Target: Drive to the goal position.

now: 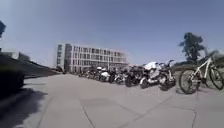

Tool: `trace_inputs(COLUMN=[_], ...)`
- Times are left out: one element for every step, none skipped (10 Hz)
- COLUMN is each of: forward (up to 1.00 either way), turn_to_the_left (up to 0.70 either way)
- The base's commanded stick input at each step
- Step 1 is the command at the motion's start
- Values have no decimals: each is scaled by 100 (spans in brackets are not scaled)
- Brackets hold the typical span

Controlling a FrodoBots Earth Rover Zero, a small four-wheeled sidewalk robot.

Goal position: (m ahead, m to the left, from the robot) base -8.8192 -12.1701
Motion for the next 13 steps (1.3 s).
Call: trace_inputs(forward=[64, 64, 64, 64, 64, 64, 64, 64, 64, 63, 26, -27, -70], turn_to_the_left=[-32, -32, -32, -32, -32, -32, -32, -32, -32, -32, -14, 13, 35])
